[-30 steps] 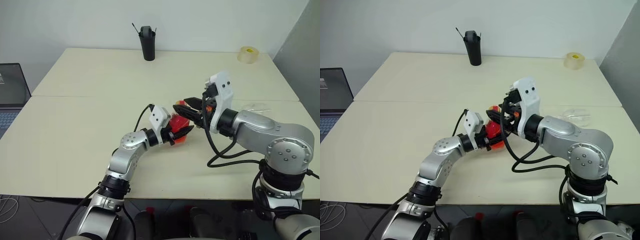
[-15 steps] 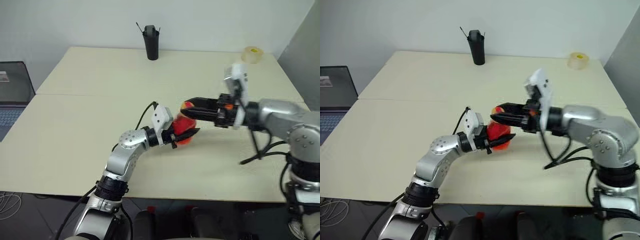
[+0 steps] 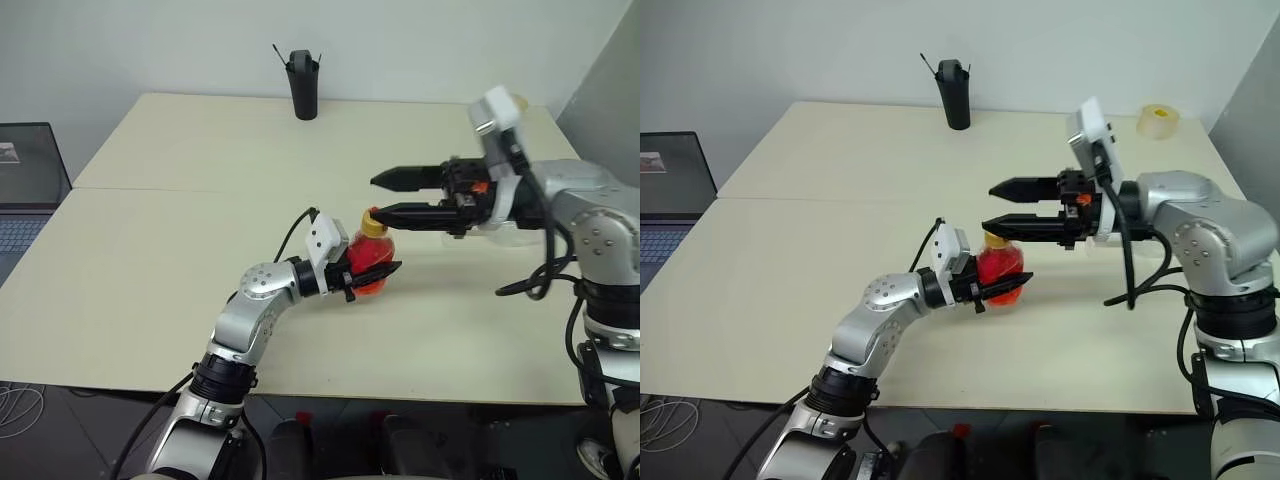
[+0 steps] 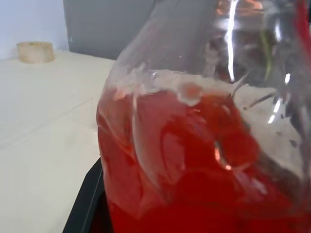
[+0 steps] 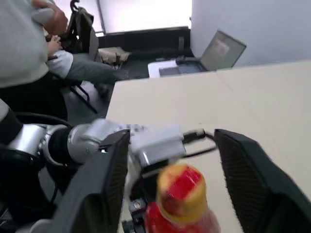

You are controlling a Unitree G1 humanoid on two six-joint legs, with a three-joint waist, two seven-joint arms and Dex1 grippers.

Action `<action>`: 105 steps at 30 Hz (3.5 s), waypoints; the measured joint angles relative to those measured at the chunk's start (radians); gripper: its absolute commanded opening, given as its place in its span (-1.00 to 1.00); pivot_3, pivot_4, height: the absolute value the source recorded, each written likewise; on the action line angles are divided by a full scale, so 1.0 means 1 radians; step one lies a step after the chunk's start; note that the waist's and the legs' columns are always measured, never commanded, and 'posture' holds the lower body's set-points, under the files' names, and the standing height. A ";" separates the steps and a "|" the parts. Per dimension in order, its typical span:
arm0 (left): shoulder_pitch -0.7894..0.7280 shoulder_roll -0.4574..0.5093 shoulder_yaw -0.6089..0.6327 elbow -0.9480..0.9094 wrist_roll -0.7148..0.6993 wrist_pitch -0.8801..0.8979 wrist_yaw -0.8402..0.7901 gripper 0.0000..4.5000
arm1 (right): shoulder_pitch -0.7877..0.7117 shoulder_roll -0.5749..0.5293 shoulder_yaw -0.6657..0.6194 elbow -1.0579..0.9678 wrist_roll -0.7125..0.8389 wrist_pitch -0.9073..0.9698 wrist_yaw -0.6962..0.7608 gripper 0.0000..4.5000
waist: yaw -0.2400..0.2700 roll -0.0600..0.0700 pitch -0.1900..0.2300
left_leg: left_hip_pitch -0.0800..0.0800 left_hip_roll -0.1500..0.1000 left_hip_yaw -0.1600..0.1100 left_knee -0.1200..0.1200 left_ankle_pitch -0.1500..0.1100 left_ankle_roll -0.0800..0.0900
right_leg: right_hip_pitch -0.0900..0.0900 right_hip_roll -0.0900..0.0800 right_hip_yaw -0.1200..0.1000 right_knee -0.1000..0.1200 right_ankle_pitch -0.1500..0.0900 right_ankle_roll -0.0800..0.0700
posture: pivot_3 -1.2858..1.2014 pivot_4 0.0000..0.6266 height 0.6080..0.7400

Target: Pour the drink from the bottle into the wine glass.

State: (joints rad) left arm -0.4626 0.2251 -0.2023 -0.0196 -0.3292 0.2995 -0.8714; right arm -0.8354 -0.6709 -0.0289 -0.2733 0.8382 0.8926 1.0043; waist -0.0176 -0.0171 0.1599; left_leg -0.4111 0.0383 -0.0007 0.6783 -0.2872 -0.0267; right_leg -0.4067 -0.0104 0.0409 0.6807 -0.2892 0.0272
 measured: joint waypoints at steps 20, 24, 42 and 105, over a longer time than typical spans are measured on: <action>-0.093 -0.077 0.011 0.204 0.061 -0.094 0.047 -0.16 | 0.175 0.306 -0.170 -0.430 0.343 0.472 -1.290 0.79 | 0.007 0.000 0.000 | -0.002 0.001 0.001 0.000 0.000 -0.001 | -0.002 0.002 0.001 0.000 0.000 0.000 | 0.03 -0.52 1.00; -0.096 -0.078 0.011 0.223 0.061 -0.095 0.030 -0.16 | 0.186 0.341 -0.150 -0.430 0.353 0.472 -1.403 0.79 | 0.004 0.000 0.000 | -0.002 0.001 0.001 0.000 0.000 -0.001 | -0.002 0.002 0.000 0.001 0.000 0.000 | 0.03 -0.52 1.00; -0.120 -0.075 0.015 0.247 0.074 -0.109 0.036 -0.17 | 0.141 0.324 -0.055 -0.358 0.343 0.448 -1.416 -0.42 | -0.010 0.000 0.000 | -0.003 0.001 0.000 0.000 0.000 0.000 | -0.002 0.003 0.000 0.000 0.000 0.000 | 0.03 -0.52 1.00; -0.089 -0.072 -0.033 0.223 0.074 -0.089 -0.010 -0.19 | 0.192 0.229 -0.045 -0.404 -0.004 0.380 -0.787 1.00 | -0.010 0.001 0.000 | -0.004 -0.009 -0.007 0.001 0.001 0.001 | -0.002 -0.006 -0.003 0.001 -0.001 0.002 | 0.03 -0.52 1.00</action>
State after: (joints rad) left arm -0.5519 0.1531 -0.2352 0.2030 -0.2556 0.2103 -0.8817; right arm -0.6432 -0.4419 -0.0744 -0.6773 0.8342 1.2722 0.2173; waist -0.0272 -0.0161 0.1599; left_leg -0.4154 0.0290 -0.0079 0.6790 -0.2864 -0.0258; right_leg -0.4082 -0.0166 0.0381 0.6821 -0.2904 0.0294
